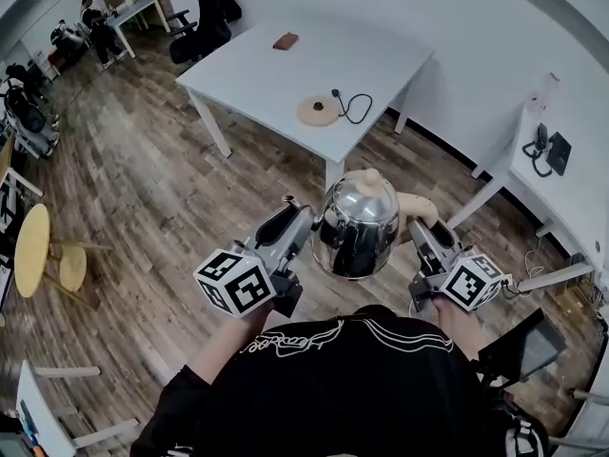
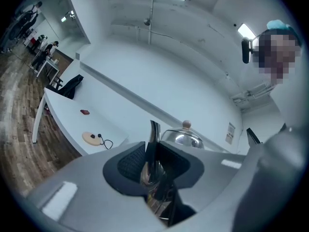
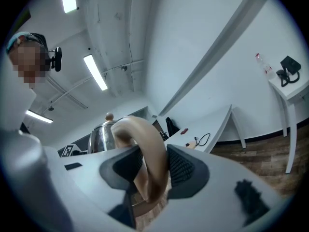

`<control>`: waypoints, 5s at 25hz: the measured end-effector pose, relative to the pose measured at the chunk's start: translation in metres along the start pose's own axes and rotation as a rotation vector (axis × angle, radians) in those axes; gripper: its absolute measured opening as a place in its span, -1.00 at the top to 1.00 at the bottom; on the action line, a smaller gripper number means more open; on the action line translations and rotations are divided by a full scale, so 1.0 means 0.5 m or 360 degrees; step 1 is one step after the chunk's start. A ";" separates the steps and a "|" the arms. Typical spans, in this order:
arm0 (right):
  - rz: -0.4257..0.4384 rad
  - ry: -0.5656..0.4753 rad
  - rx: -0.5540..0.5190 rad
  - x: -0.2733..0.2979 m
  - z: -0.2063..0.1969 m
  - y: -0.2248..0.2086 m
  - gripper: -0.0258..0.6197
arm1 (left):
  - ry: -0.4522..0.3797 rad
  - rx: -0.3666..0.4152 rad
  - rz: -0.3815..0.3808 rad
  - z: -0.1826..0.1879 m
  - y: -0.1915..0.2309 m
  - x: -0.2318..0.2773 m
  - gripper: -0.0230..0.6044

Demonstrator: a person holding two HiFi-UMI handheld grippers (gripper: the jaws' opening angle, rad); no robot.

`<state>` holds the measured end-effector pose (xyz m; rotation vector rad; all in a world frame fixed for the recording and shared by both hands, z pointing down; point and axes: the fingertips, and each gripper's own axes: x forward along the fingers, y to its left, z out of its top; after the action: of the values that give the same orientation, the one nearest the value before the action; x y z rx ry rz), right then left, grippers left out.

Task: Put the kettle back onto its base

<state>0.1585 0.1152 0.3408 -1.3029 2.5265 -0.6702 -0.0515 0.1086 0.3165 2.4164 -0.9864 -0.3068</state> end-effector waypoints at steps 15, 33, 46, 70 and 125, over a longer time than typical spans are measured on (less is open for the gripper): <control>0.0144 0.0208 0.0017 0.399 -0.032 -0.251 0.43 | 0.0040 -0.0022 0.0107 0.044 0.373 0.251 0.64; 0.0265 0.0328 -0.0322 0.760 0.034 -0.435 0.44 | 0.0177 0.0132 0.0104 0.143 0.685 0.507 0.64; 0.0179 0.0523 -0.0557 0.878 -0.037 -0.521 0.50 | 0.0351 0.0204 -0.0004 0.138 0.855 0.619 0.64; 0.0067 0.0676 -0.0643 0.937 -0.099 -0.607 0.53 | 0.0422 0.0314 -0.0051 0.102 0.940 0.692 0.62; 0.0613 0.0553 -0.0517 0.660 0.055 -0.203 0.90 | 0.0418 0.0512 -0.0410 0.117 0.417 0.476 0.91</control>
<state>0.0493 -0.2123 0.3705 -0.7844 3.1551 -0.4437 -0.0277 -0.2070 0.3744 2.7898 -0.6474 0.0915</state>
